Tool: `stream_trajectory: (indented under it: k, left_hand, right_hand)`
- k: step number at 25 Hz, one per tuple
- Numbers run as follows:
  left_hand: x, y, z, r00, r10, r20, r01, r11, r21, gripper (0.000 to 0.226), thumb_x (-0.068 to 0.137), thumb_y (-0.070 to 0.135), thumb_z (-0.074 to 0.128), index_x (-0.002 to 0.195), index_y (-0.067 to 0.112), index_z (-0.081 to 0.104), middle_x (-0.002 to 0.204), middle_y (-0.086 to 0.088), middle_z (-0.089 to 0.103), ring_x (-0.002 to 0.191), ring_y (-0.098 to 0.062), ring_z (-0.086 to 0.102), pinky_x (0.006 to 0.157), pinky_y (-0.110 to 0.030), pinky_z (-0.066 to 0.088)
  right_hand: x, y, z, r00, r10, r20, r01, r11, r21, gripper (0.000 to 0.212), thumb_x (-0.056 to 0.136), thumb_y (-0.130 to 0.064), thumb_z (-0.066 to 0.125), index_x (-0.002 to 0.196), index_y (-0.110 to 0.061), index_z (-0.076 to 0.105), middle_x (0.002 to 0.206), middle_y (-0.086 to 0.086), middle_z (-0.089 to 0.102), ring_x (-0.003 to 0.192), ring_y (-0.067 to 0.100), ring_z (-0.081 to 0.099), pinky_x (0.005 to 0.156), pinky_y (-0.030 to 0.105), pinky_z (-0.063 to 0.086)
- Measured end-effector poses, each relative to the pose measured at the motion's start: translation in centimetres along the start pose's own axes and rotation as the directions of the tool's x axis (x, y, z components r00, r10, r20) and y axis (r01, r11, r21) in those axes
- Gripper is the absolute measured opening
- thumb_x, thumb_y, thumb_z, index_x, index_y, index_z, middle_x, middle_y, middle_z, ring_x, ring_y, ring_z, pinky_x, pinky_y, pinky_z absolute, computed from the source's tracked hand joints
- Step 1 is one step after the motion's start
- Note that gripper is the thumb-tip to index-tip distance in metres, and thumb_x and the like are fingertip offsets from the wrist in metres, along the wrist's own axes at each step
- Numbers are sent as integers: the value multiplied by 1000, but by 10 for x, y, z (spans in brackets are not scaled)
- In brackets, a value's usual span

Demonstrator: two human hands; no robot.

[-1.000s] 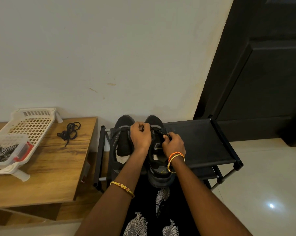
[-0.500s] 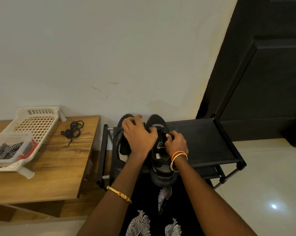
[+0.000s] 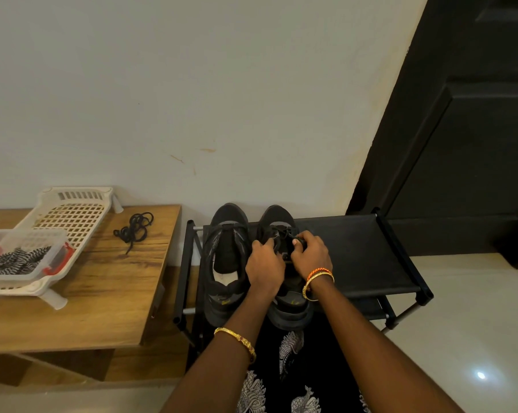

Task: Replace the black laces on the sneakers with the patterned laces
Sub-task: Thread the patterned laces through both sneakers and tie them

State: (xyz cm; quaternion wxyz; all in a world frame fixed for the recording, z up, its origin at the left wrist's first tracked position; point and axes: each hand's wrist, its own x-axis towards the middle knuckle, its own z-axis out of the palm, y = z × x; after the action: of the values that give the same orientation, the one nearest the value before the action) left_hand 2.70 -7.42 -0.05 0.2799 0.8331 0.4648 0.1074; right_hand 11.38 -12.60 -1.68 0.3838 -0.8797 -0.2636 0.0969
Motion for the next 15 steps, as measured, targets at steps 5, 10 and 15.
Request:
stream_trajectory:
  k: [5,10,15]
  left_hand:
    - [1,-4,-1,999,48,4,-48,999,-20,39,99,18,40,138,20,44,121,-12,46,99,-32,58,77,-35,44]
    - [-1,-4,3,999,31,-24,-32,999,-9,41,101,19,38,141,22,41,121,-11,47,95,-30,59,76,-34,45]
    - [-1,-1,4,1000,5,-21,-5,1000,16,51,99,13,43,147,24,33,126,-12,48,100,-28,60,81,-35,48]
  right_hand:
    - [13,-12,3,972,-195,134,219,956,-196,27,89,-19,54,115,-22,64,121,6,48,117,27,40,96,40,40]
    - [27,-20,5,962,-145,230,226,896,-381,26,92,-27,55,115,-22,65,128,8,44,122,29,35,102,45,35]
    - [36,-19,-6,992,-127,12,128,982,-141,6,83,-22,68,87,-20,72,116,6,46,109,22,44,94,41,42]
